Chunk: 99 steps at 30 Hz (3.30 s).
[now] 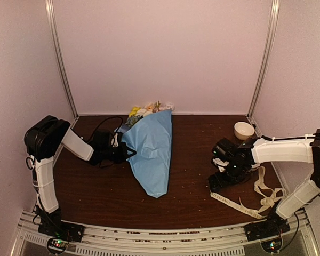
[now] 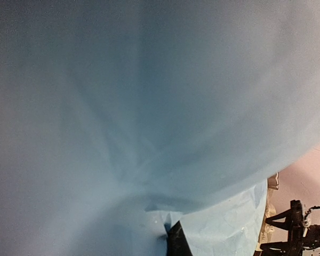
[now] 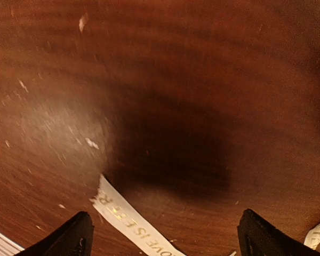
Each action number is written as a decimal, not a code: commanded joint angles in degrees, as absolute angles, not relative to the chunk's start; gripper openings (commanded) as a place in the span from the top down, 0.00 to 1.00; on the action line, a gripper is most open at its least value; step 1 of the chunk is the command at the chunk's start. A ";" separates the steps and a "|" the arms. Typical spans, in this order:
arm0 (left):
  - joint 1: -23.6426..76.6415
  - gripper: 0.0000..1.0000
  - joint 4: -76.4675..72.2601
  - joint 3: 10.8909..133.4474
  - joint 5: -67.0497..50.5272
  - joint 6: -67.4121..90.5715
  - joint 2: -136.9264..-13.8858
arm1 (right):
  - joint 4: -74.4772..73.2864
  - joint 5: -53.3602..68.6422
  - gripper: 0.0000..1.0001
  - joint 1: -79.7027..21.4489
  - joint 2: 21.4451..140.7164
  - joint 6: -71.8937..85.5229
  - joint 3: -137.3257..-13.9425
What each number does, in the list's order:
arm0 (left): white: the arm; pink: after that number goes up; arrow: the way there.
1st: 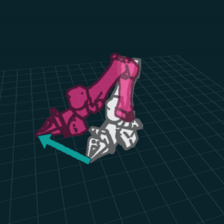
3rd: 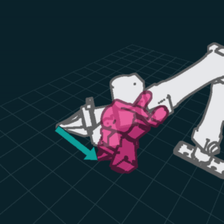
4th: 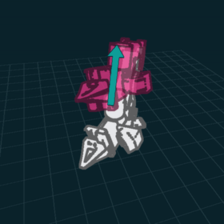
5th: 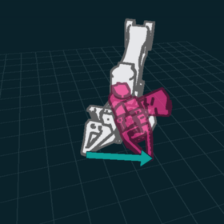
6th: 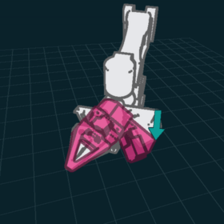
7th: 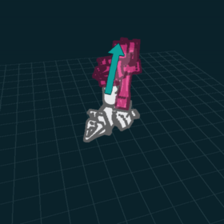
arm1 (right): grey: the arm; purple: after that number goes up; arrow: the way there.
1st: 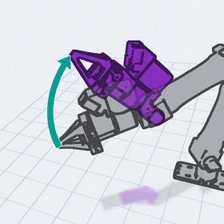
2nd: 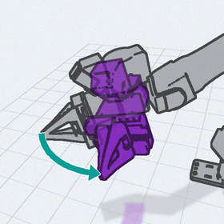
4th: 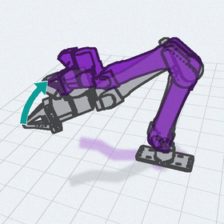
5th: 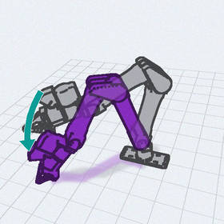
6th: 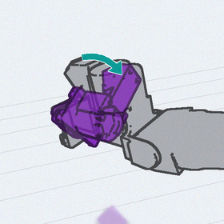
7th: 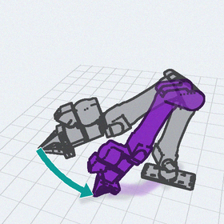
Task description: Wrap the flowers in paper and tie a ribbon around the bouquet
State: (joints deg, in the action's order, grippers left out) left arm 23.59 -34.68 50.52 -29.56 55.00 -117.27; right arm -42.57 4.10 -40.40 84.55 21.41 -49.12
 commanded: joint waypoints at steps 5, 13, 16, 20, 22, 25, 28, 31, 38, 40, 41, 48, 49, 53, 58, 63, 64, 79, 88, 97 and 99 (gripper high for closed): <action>24.22 1.00 -33.65 50.26 -30.12 53.78 -117.83 | -43.31 10.43 0.21 -39.94 88.49 23.95 -45.13; 24.19 1.00 -32.67 51.16 -30.51 53.22 -117.68 | -41.08 11.97 0.39 -46.39 93.70 26.12 -43.80; 24.25 1.00 -31.55 51.73 -30.49 52.72 -117.38 | -40.15 12.73 0.74 -47.10 94.99 26.37 -44.20; 24.24 1.00 -30.03 52.02 -30.18 51.93 -116.74 | -39.21 12.86 1.00 -47.82 93.43 25.98 -45.67; 24.24 1.00 -29.27 52.12 -30.02 51.49 -116.43 | -38.80 12.25 1.00 -47.35 91.87 25.25 -47.21; 24.17 1.00 -28.05 52.21 -29.55 50.76 -116.10 | -40.18 6.90 1.00 -42.81 89.66 22.64 -52.95; 24.21 1.00 -28.04 52.12 -29.33 50.46 -115.92 | -39.84 0.15 1.00 -34.38 89.48 21.99 -63.31; 24.22 1.00 -27.42 52.16 -29.23 49.91 -115.75 | -39.44 1.66 1.00 -34.52 91.88 21.08 -79.79; 24.17 1.00 -23.21 54.08 -28.87 47.05 -115.63 | -41.78 21.48 1.00 -58.30 100.92 6.31 -108.46; 24.16 1.00 -21.89 55.00 -28.70 46.38 -115.58 | -43.52 28.49 1.00 -64.77 100.56 -0.26 -111.54; 24.16 1.00 -21.38 55.43 -28.76 46.03 -115.58 | -43.06 29.20 1.00 -67.04 99.05 -2.42 -111.57; 24.14 1.00 -18.83 56.95 -28.89 44.44 -115.38 | -37.01 17.44 1.00 -48.65 82.11 6.04 -101.94; 24.14 1.00 -18.67 57.10 -28.90 44.27 -115.29 | -38.53 14.95 1.00 -43.23 80.99 7.86 -102.58; 24.12 1.00 -18.38 57.41 -29.12 44.01 -115.17 | -40.28 6.10 1.00 -23.63 77.14 12.87 -105.20; 24.08 1.00 -16.87 58.43 -29.21 42.95 -115.18 | -40.95 -0.55 1.00 -13.28 81.10 12.72 -116.54; 24.08 1.00 -15.51 59.04 -28.77 42.17 -115.00 | -43.25 6.53 1.00 -15.98 87.22 11.98 -132.47; 24.06 1.00 -15.33 59.13 -28.74 42.12 -115.03 | -42.31 6.87 1.00 -17.49 87.24 10.24 -133.17; 24.08 1.00 -12.67 61.07 -28.06 40.87 -115.10 | -38.42 18.15 1.00 -56.02 81.02 -8.92 -95.23; 24.02 1.00 -12.02 61.70 -28.19 40.45 -115.70 | -39.01 14.54 1.00 -71.78 100.92 -3.69 -93.28; 24.08 1.00 -12.10 61.75 -28.71 40.43 -115.66 | -44.20 7.37 0.19 -71.14 111.99 1.12 -99.41; 24.08 1.00 -12.21 61.72 -28.73 40.51 -115.64 | -41.03 5.05 0.04 -68.20 109.74 5.12 -96.63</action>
State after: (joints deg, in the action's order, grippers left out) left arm 23.75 -11.97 60.62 -29.15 41.82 -116.14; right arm -42.11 12.40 -71.68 112.79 -0.67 -97.03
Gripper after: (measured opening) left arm 0.015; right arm 0.764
